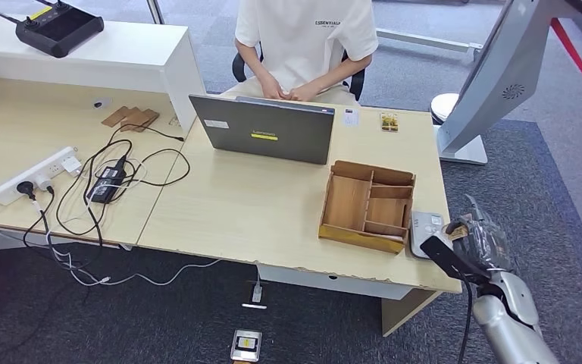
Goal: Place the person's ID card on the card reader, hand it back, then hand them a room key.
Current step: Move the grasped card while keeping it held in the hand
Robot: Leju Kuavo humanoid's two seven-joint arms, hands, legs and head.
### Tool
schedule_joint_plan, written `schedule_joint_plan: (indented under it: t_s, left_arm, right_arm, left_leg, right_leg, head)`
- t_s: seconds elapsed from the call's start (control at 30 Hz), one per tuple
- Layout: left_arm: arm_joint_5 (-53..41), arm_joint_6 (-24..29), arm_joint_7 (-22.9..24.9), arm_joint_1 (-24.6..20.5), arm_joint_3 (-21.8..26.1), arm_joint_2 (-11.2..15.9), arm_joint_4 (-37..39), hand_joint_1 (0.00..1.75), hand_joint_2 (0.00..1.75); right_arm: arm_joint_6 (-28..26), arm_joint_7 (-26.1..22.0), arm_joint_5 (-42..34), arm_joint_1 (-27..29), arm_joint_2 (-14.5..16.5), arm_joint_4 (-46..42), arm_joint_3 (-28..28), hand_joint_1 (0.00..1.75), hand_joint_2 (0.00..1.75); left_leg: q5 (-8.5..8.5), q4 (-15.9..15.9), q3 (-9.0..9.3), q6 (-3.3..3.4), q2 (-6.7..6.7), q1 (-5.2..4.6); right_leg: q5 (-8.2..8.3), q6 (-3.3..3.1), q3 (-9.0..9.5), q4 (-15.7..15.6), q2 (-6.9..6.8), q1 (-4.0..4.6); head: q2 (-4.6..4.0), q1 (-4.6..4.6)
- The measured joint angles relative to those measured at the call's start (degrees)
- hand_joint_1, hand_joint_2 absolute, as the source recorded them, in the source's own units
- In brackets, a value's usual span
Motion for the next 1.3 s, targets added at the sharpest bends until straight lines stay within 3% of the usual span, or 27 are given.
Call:
schedule_joint_plan:
  t_s: [1.3]
  left_arm:
    - [-2.42,-1.84,1.48,-1.86,-1.11,-0.57,-0.02,0.00,0.00]
  right_arm:
    - [1.73,-1.26,2.05,0.33,0.54,3.70,0.55,1.75,1.75]
  left_leg:
    - [0.00,0.00,0.04,0.00,0.02,0.00]
  right_leg:
    - [0.00,0.00,0.03,0.00,0.00,0.00]
  head:
    - [0.00,0.00]
